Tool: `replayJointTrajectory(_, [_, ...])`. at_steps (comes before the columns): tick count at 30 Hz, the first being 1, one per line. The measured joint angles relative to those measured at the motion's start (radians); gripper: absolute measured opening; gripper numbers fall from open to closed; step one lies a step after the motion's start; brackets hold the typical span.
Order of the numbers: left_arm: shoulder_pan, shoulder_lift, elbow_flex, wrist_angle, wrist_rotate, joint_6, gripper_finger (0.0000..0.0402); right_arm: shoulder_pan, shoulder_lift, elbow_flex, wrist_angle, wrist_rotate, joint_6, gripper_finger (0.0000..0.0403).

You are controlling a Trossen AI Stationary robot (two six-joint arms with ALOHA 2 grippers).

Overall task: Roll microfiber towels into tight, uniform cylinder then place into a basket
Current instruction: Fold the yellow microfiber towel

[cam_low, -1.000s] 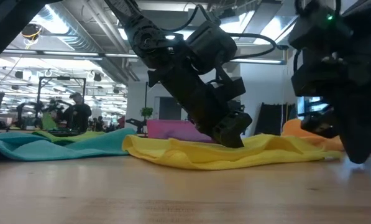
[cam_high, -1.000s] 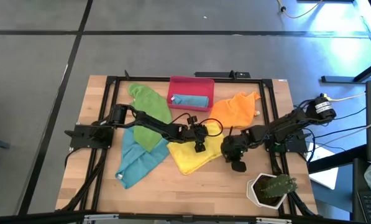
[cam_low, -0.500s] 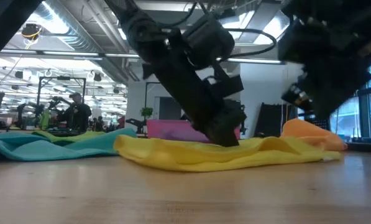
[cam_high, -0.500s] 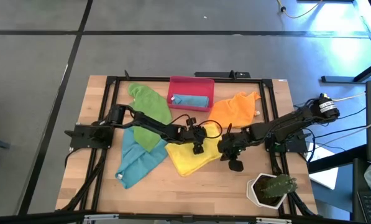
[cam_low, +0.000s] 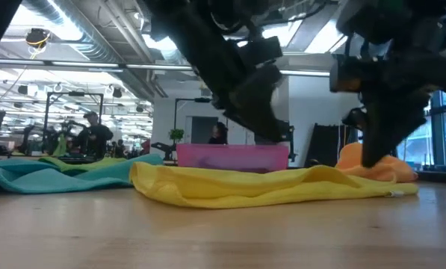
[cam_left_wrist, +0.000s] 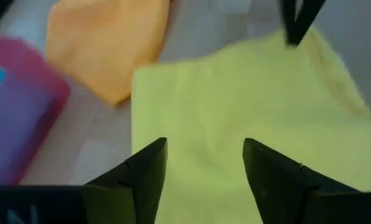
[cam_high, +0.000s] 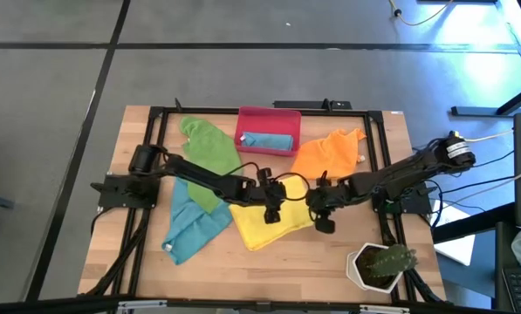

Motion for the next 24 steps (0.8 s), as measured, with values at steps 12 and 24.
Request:
replayJointTrajectory(12, [-0.106,0.008,-0.001,-0.383,0.188,-0.259,0.02,0.027,0.089,0.0,-0.017,-0.05,0.07,0.0012])
replayJointTrajectory(24, [-0.248,0.055,0.004,-0.194,0.223,-0.334,0.02,-0.051,0.126,0.003,0.006,0.096,0.016,0.0012])
